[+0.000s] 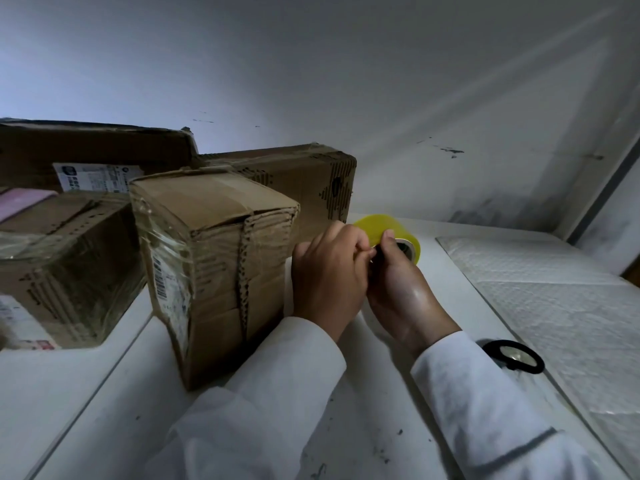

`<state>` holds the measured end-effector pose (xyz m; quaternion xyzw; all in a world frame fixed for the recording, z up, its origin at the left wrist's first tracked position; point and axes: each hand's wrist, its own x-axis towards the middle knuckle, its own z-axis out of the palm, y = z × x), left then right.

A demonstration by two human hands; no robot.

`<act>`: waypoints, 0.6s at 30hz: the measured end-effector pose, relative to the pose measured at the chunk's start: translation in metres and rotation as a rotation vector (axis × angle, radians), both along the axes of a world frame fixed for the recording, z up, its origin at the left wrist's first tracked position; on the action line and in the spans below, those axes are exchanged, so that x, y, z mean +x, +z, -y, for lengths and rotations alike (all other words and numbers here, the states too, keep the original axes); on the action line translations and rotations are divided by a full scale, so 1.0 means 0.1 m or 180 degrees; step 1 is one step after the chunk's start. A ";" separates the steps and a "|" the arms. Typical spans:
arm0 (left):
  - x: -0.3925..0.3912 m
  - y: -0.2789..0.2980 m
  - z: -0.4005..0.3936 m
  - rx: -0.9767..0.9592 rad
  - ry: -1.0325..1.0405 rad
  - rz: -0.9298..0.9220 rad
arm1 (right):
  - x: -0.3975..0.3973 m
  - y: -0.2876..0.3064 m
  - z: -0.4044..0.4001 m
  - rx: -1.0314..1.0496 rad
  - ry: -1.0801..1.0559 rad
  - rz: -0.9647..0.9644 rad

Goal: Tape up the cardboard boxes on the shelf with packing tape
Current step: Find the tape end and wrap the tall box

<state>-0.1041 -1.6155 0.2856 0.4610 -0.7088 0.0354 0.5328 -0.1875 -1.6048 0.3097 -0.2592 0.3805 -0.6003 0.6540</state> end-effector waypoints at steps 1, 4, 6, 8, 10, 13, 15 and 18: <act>-0.01 -0.01 0.00 -0.0013 -0.0028 0.0004 | 0.01 0.00 0.00 0.0013 -0.0003 -0.0007; -0.01 -0.01 0.00 -0.0005 -0.0089 -0.0056 | 0.00 0.02 -0.02 0.0014 -0.0024 0.0009; -0.01 0.00 0.00 0.0100 -0.0150 -0.0119 | -0.01 0.03 -0.02 0.0007 -0.0050 0.0049; -0.01 0.02 -0.01 0.0204 -0.0213 -0.0109 | -0.02 0.03 -0.02 0.0009 -0.0071 0.0062; -0.02 0.03 -0.01 0.0185 -0.0187 -0.0038 | -0.03 0.03 -0.02 0.0017 -0.0078 0.0079; 0.00 0.01 0.00 0.0015 -0.0082 0.0007 | -0.04 0.02 -0.01 0.0020 -0.0075 0.0005; 0.02 0.00 0.01 -0.0065 -0.0004 -0.0012 | -0.03 0.00 0.01 0.0031 -0.0062 -0.0122; 0.02 0.01 0.00 -0.0098 0.0097 -0.0016 | -0.01 -0.02 0.03 -0.0002 -0.0057 -0.0211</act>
